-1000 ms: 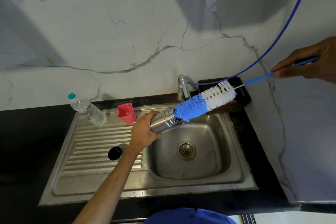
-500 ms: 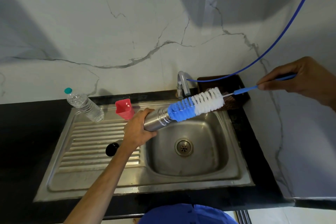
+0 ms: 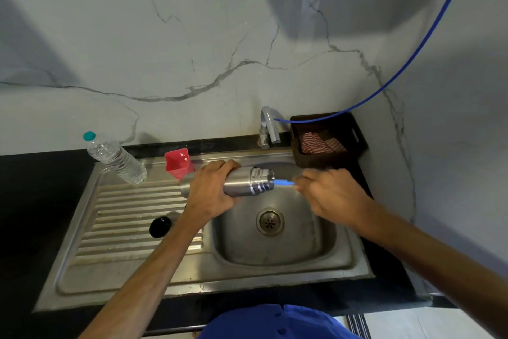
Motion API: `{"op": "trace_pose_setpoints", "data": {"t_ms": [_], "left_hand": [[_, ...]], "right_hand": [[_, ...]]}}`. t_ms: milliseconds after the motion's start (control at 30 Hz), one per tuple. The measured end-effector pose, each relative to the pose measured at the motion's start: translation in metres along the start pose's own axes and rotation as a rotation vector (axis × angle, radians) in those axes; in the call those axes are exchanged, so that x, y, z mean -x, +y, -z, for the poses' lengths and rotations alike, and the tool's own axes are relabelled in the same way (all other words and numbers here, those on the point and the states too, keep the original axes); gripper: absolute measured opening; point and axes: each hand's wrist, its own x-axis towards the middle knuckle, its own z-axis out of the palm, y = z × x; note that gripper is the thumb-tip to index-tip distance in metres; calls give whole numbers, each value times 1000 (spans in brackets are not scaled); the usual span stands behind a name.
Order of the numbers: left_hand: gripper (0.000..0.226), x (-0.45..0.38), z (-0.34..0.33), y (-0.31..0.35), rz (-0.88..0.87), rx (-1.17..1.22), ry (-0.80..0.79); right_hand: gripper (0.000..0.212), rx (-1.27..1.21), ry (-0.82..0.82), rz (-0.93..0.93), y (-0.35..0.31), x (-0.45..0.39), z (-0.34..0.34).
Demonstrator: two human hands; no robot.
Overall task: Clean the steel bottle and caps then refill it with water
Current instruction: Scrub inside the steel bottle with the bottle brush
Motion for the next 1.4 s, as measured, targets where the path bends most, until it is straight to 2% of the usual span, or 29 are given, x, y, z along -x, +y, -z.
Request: {"op": "trace_pose_setpoints", "data": {"t_ms": [67, 200, 300, 333, 367, 400, 433, 467, 500, 533, 567, 633, 667, 700, 733, 767, 867, 900, 933, 1000, 1033, 1067, 1133, 1167, 1200, 1267, 1300, 1333, 1400], "left_hand": [[78, 6, 6, -7, -2, -33, -28], [79, 21, 22, -16, 5, -77, -115], [78, 22, 29, -12, -9, -89, -99], [76, 23, 31, -11, -36, -139, -81], [74, 23, 33, -10, -69, -198, -55], [72, 24, 35, -10, -102, -244, -22], [71, 25, 38, -11, -125, -262, 10], [71, 25, 41, -10, -137, -265, 37], [71, 24, 43, -9, -144, -275, 47], [71, 22, 45, -8, -145, -290, 41], [72, 20, 47, -6, -135, -288, 28], [74, 16, 51, -5, -63, -209, -17], [74, 14, 52, -4, -30, -163, -40], [75, 14, 51, -5, -13, -134, -55], [74, 15, 51, -5, -6, -131, -66], [74, 15, 49, -7, -14, -150, -73], [72, 17, 45, -9, -73, -247, -81], [73, 18, 44, -10, -75, -257, -88], [75, 19, 43, -10, -65, -265, -101], [77, 21, 40, -7, -28, -245, -125], [77, 22, 37, -7, -7, -204, -142], [77, 23, 35, -5, 8, -163, -160], [78, 26, 33, -7, 17, -135, -177], [77, 28, 32, -10, 8, -154, -179], [76, 30, 32, -14, -12, -190, -172], [73, 33, 31, -22, -29, -229, -136], [74, 33, 31, -24, -20, -228, -123], [74, 33, 31, -25, -11, -229, -119], [73, 31, 29, -22, 0, -208, -121]], "right_hand": [[37, 58, 19, 4, -16, -2, -8], [12, 243, 102, 4, -29, 5, -27], [17, 151, -6, 40, -27, 1, -21], [17, -8, -107, -20, -28, 0, -15], [8, -278, -295, -93, -25, -1, -12], [7, -661, -480, -224, -21, -5, -5], [20, -1072, -608, -376, -14, -7, 0], [28, -1368, -685, -489, -8, -8, 3], [32, -1408, -676, -439, -1, -8, 2], [34, -1200, -589, -322, 4, -7, -2], [33, -801, -427, -178, 5, -6, -7], [26, -27, -95, -41, -1, 0, -25], [21, 176, -6, -8, -6, -1, -26], [16, 246, 60, 37, -9, -3, -27], [15, 212, 90, 45, -12, -5, -25], [20, 9, 13, 7, -11, -8, -22], [42, -1110, -508, -375, -9, -13, -8], [45, -1216, -517, -370, -9, -11, -11], [45, -1080, -444, -264, -7, -9, -15], [36, -331, -150, -55, -5, -7, -32], [28, -68, -40, 24, -5, -4, -39], [21, 89, -7, 62, -7, -2, -36], [19, 89, -22, 110, -15, -1, -29], [20, -96, -118, 85, -15, 0, -22], [25, -390, -279, -19, -13, -3, -12], [35, -1075, -567, -341, -9, -4, -2], [37, -1165, -556, -332, -7, -6, -2], [39, -1057, -490, -251, -5, -7, -4], [36, -374, -179, -81, -4, -4, -18]]}}
